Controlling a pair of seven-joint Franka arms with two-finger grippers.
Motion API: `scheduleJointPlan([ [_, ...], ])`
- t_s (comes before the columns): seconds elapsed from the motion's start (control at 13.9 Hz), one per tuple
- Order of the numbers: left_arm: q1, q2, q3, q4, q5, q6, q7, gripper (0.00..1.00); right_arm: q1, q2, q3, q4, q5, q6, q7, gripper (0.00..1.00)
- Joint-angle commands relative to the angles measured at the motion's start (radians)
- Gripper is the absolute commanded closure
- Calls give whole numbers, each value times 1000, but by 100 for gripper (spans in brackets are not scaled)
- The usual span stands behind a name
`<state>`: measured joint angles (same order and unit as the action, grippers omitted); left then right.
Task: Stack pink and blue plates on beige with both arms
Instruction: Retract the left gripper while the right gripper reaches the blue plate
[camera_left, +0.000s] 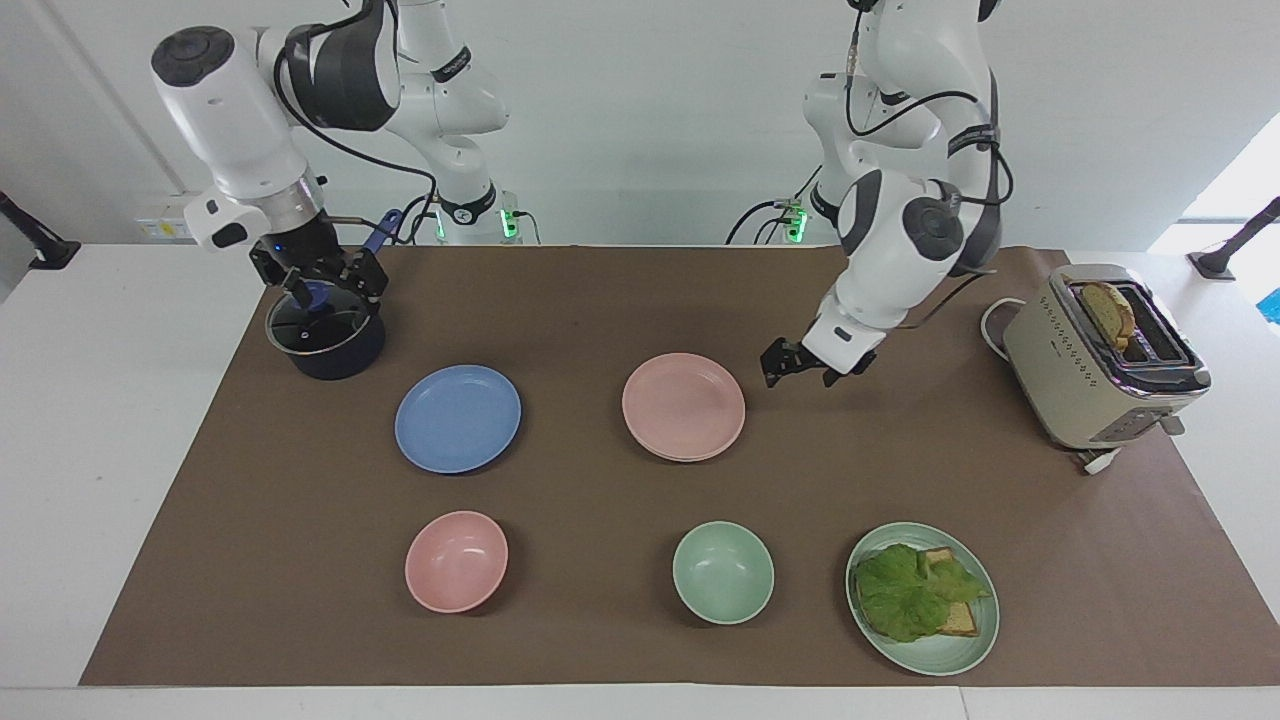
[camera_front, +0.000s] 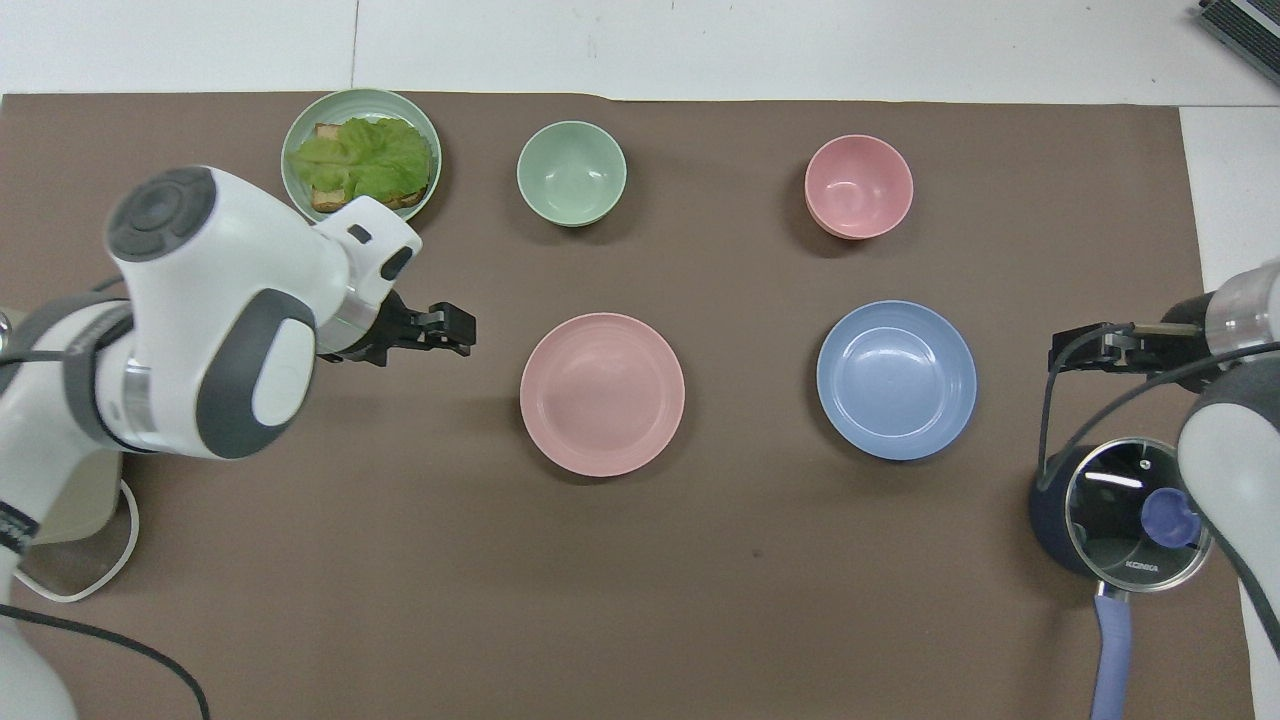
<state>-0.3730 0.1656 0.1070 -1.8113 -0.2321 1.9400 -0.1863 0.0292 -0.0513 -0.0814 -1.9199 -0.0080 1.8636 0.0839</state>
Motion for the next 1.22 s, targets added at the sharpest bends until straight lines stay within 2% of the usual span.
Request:
scheduleJointPlan([
  [0.0,124,-11,-6,96,39,-111,135,0,-17,79,6,-27,-1,93,-53,0],
  [0.14,175,-20,-6,125,120,-136,184,0,-18,108,6,-83,0,199,-61,0],
  [0.36,233,-46,-6,132,167,-145,246,0,-25,166,6,-158,37,323,-65,0],
  [0.72,258,-101,-4,214,211,-294,258,0,-26,258,6,-228,74,468,-73,0],
  [0.94,260,-147,-4,214,217,-309,258,0,-25,261,6,-237,92,479,-78,0],
  [1.08,260,-150,-6,213,215,-306,254,0,-25,260,6,-238,94,479,-81,0],
  [1.15,260,-150,-6,213,215,-302,252,0,-23,260,6,-238,94,473,-85,26],
])
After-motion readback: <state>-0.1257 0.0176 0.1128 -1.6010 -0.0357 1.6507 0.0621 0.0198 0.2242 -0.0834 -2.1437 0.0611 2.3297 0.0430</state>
